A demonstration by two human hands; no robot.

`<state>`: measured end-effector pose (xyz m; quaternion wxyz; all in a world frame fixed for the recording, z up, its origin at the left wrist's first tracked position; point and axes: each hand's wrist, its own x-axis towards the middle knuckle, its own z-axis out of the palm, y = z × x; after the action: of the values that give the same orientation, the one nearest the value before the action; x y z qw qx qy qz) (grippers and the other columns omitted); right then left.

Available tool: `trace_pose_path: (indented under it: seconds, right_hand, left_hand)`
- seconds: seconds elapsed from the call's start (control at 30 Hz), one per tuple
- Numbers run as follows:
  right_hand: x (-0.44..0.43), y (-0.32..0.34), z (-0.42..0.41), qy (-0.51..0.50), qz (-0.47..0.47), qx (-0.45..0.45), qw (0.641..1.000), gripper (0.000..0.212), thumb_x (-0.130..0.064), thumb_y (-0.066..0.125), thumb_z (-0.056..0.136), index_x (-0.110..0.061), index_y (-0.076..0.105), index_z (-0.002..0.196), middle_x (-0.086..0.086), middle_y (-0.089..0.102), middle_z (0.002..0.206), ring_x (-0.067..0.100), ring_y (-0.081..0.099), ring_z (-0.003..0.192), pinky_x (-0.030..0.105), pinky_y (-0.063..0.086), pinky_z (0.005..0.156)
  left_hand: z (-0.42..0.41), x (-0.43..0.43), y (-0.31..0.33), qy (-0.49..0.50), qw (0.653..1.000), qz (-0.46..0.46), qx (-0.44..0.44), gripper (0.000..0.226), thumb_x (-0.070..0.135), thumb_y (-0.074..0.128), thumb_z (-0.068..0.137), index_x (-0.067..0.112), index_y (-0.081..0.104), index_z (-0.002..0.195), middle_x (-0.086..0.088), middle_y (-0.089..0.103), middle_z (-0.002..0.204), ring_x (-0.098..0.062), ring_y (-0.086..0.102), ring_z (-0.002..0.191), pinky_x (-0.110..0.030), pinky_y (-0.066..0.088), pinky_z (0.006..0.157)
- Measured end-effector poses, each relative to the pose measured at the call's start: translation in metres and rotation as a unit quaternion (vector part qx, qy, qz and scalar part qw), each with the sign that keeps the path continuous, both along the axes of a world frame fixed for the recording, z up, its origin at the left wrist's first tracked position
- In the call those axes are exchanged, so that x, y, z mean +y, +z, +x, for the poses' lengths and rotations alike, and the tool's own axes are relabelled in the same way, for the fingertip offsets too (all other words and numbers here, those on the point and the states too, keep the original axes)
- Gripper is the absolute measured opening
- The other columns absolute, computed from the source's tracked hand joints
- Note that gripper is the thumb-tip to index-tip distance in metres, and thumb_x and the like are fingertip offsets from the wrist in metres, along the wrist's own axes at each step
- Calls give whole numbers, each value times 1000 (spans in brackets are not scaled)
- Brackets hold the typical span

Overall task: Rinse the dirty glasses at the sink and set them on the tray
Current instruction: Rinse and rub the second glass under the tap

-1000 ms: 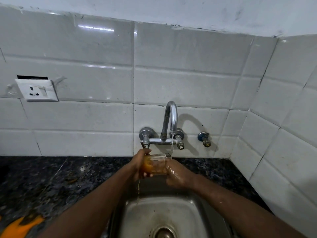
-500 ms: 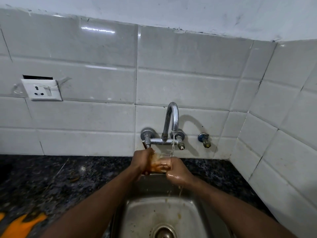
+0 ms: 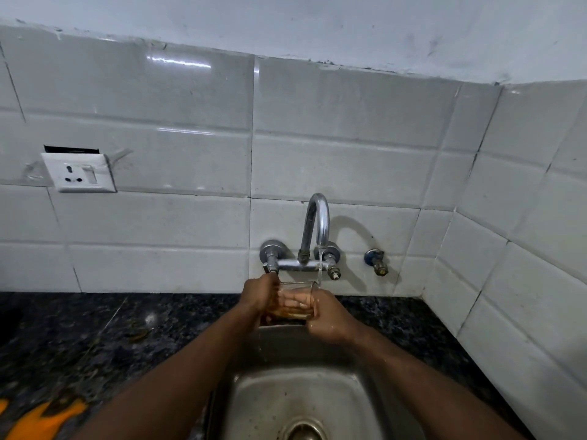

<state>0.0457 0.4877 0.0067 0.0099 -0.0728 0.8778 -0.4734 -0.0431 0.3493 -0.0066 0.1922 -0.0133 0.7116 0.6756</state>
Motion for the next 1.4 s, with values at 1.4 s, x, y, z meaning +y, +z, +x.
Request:
trace_pose_path:
  seconds: [1.4]
  right_hand:
    - [17, -18, -14, 37, 235, 59, 970, 41, 1, 66, 79, -23, 69, 113, -2, 71, 113, 9, 67, 104, 32, 57, 89]
  left_hand:
    - [4, 0, -1, -75, 996, -6, -57, 36, 34, 41, 96, 3, 58, 100, -11, 70, 71, -23, 57, 52, -21, 34, 40]
